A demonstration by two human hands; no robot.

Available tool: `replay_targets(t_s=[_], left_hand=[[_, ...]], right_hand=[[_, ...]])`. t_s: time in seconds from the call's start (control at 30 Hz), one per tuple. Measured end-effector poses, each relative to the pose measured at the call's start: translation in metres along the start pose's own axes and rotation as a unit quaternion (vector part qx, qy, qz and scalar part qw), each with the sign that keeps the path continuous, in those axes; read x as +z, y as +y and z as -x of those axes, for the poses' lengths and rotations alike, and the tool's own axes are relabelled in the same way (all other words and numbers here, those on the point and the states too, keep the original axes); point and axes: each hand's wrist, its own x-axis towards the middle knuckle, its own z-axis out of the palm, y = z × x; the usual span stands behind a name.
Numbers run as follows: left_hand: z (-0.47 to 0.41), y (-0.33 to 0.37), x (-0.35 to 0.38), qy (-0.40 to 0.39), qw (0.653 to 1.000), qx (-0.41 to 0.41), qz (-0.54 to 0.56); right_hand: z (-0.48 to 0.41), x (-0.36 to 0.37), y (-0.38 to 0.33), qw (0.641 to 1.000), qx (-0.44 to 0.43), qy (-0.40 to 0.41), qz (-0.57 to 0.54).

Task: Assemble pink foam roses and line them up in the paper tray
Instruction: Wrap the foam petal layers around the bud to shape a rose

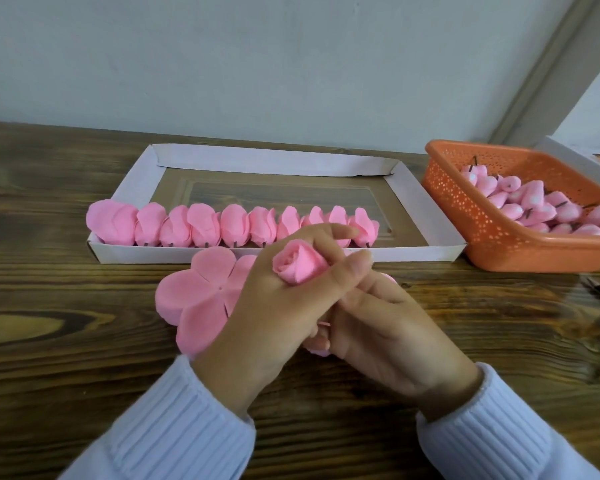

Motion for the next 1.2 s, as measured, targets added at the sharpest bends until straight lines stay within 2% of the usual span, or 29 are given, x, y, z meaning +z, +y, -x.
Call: replay_targets(t_s=[0.1, 0.27, 0.43, 0.63, 0.83, 0.97, 1.03, 1.1, 1.17, 1.2], left_hand=[[0.002, 0.0, 0.001, -0.001, 1.0, -0.011, -0.009], [-0.001, 0.004, -0.001, -0.006, 1.0, 0.01, -0.012], [-0.002, 0.002, -0.002, -0.046, 0.997, 0.016, -0.059], [-0.002, 0.004, -0.006, -0.035, 0.997, 0.023, -0.067], [-0.002, 0.001, -0.006, -0.066, 0.997, 0.003, -0.03], [-0.006, 0.003, -0.009, -0.007, 1.0, -0.015, 0.027], [-0.011, 0.006, -0.014, 0.051, 0.992, -0.016, 0.113], [-0.016, 0.01, -0.019, 0.128, 0.978, -0.022, 0.163], [-0.022, 0.012, -0.026, 0.195, 0.951, -0.034, 0.236], [-0.024, 0.013, -0.031, 0.222, 0.935, -0.041, 0.275]], right_hand=[[-0.001, -0.002, 0.002, 1.0, 0.014, 0.022, 0.017], [0.001, 0.002, -0.003, 1.0, -0.015, 0.001, 0.002], [0.001, -0.002, 0.0, 0.999, 0.029, 0.029, 0.017], [0.002, 0.001, -0.002, 1.0, -0.019, -0.022, -0.002], [0.001, -0.001, -0.002, 0.999, 0.034, 0.013, 0.015], [0.002, 0.003, -0.005, 0.996, -0.008, 0.033, 0.078], [0.0, 0.005, -0.012, 0.976, -0.038, 0.103, 0.188], [-0.003, 0.006, -0.02, 0.937, -0.085, 0.177, 0.29], [-0.008, 0.008, -0.026, 0.878, -0.121, 0.213, 0.412], [-0.011, 0.01, -0.028, 0.839, -0.121, 0.204, 0.489]])
